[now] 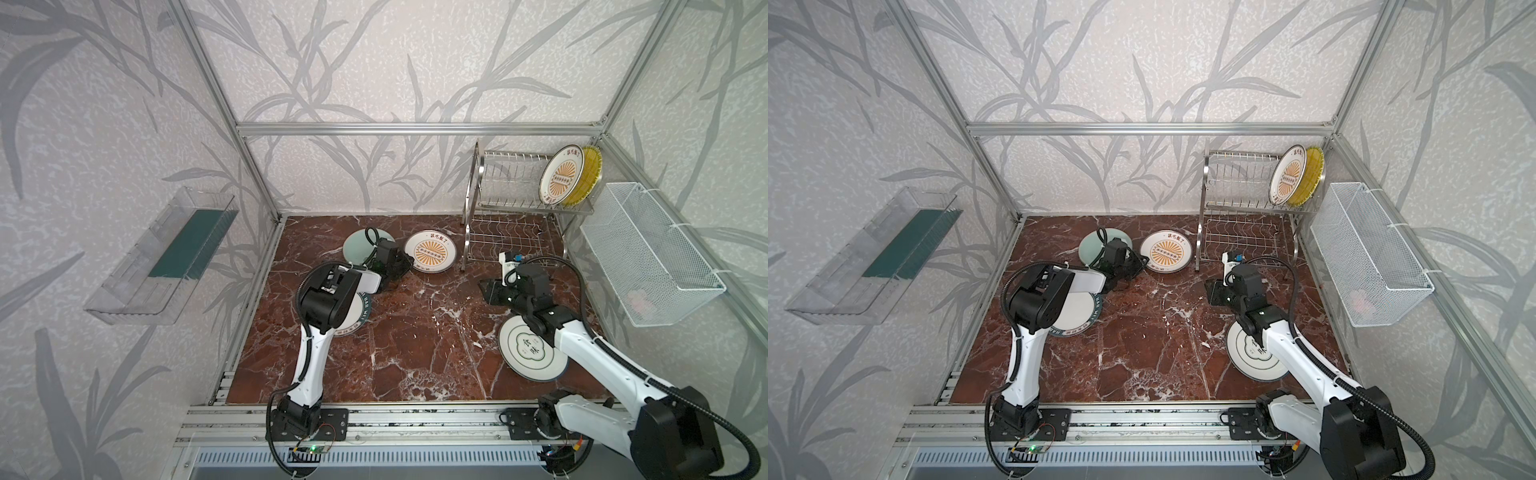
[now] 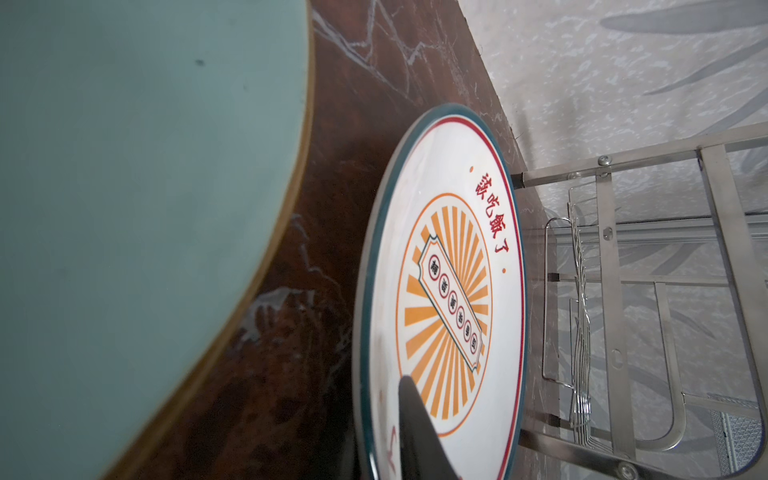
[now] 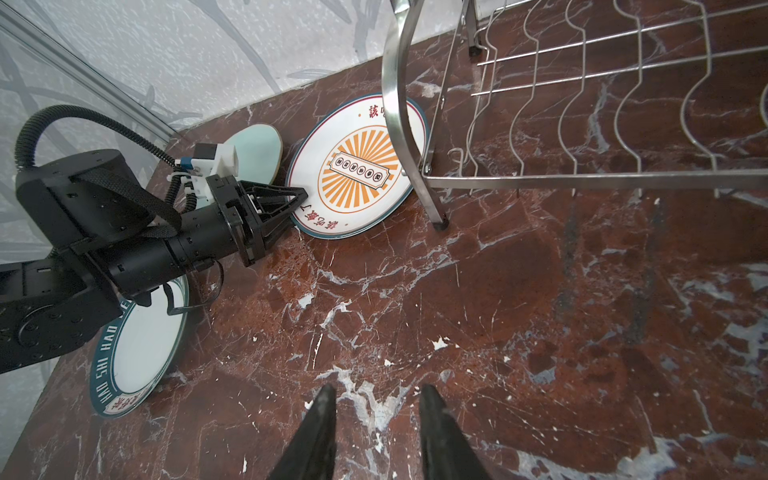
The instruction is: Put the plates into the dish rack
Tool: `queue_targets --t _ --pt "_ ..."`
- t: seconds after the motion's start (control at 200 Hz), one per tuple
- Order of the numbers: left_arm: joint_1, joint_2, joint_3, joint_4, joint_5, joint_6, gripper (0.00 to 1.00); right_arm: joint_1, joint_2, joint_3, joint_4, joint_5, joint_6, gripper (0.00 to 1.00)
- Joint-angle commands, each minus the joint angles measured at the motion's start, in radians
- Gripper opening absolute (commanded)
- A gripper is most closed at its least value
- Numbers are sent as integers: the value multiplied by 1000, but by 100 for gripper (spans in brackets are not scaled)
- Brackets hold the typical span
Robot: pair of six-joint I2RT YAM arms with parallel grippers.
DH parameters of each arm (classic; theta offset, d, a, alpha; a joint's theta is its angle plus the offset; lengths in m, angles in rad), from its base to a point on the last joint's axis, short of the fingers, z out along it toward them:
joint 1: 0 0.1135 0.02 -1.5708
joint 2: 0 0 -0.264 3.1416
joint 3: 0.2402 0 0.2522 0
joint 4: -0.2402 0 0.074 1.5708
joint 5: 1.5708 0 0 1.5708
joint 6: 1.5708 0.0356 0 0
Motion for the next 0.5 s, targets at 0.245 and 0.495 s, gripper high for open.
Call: queue_targets --t 0.245,0.495 --pt "8 42 -16 -40 -20 -12 14 -4 -18 -9 5 4 7 34" --pt "11 40 -26 -27 -18 -16 13 -3 -24 -10 1 4 9 34"
